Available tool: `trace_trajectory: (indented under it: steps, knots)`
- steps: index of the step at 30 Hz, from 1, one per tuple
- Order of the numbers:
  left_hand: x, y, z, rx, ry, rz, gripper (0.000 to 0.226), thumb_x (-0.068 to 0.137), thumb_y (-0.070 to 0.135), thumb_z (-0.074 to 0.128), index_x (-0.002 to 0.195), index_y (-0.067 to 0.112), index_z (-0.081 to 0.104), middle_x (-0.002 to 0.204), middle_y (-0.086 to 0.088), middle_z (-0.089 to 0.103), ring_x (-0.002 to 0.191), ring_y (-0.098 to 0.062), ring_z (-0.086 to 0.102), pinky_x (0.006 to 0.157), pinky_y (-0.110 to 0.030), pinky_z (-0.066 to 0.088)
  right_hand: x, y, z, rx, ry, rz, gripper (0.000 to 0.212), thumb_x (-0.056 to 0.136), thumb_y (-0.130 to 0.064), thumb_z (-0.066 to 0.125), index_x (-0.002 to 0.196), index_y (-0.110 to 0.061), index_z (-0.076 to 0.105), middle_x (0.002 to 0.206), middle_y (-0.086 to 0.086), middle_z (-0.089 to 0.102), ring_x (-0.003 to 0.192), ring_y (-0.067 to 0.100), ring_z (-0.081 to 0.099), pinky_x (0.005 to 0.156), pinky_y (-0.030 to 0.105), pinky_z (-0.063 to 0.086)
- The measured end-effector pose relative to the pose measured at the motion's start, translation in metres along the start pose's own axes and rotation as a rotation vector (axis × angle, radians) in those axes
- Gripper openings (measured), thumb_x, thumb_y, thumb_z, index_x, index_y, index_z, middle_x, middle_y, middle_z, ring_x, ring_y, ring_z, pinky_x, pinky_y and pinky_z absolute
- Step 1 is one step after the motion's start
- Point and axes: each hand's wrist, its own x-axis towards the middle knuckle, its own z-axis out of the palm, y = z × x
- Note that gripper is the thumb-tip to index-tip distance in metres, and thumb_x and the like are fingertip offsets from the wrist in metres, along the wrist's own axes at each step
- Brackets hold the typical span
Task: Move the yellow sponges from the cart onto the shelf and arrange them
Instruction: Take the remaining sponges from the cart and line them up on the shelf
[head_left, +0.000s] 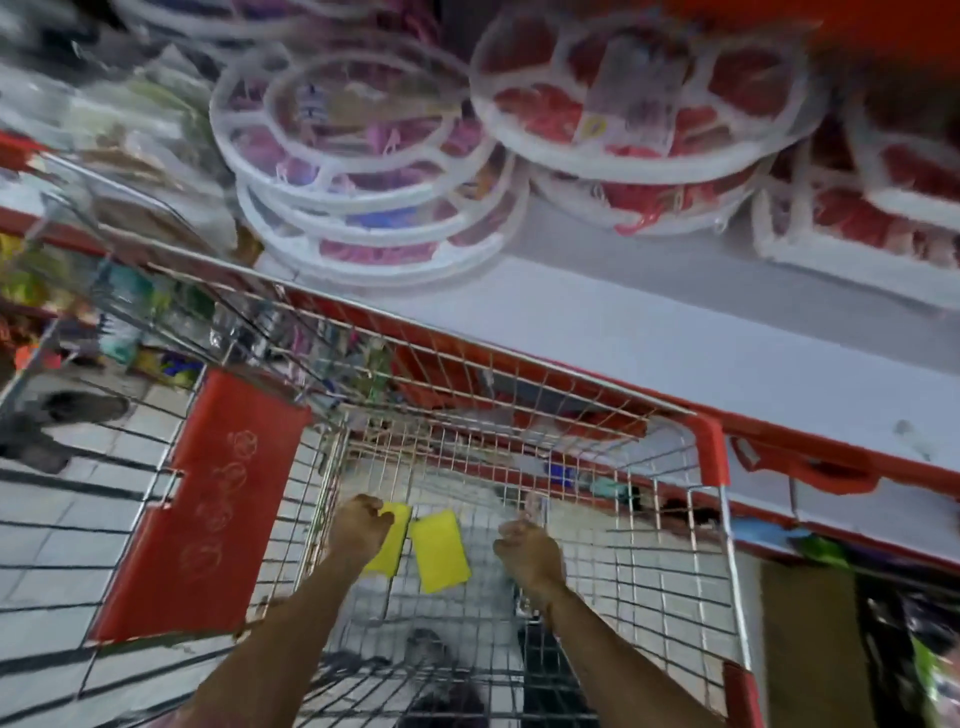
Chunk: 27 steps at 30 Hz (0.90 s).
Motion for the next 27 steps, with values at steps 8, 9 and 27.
trace_trajectory:
  steps: [8, 9, 27]
  knots:
    - [0.047, -0.052, 0.034, 0.167, 0.034, -0.140, 0.062, 0.080, 0.024, 0.074, 0.126, -0.010, 0.050, 0.128, -0.029, 0.058, 0.119, -0.039, 0.055, 0.097, -0.043, 0.048, 0.035, 0.019, 0.066, 0.061, -0.065, 0.099, 0.045, 0.088, -0.019, 0.063, 0.130, -0.005, 0.055, 0.129, 0.015, 0.063, 0.115, 0.028, 0.061, 0.095, 0.032, 0.052]
    - [0.046, -0.054, 0.037, 0.170, 0.023, -0.150, 0.064, 0.081, 0.027, 0.074, 0.127, -0.009, 0.050, 0.129, -0.029, 0.057, 0.120, -0.039, 0.054, 0.098, -0.043, 0.047, 0.035, 0.019, 0.071, 0.051, -0.075, 0.106, 0.049, 0.089, -0.021, 0.063, 0.133, -0.006, 0.052, 0.132, 0.015, 0.060, 0.117, 0.029, 0.059, 0.097, 0.036, 0.051]
    - [-0.016, 0.019, 0.045, -0.075, 0.007, -0.048, 0.061, 0.070, 0.025, 0.084, 0.120, 0.002, 0.058, 0.124, -0.019, 0.065, 0.112, -0.033, 0.063, 0.094, -0.038, 0.053, -0.001, 0.017, 0.000, 0.378, 0.108, 0.249, 0.044, 0.076, -0.019, 0.079, 0.113, -0.002, 0.062, 0.119, 0.016, 0.066, 0.094, 0.025, 0.065, 0.063, 0.022, 0.053]
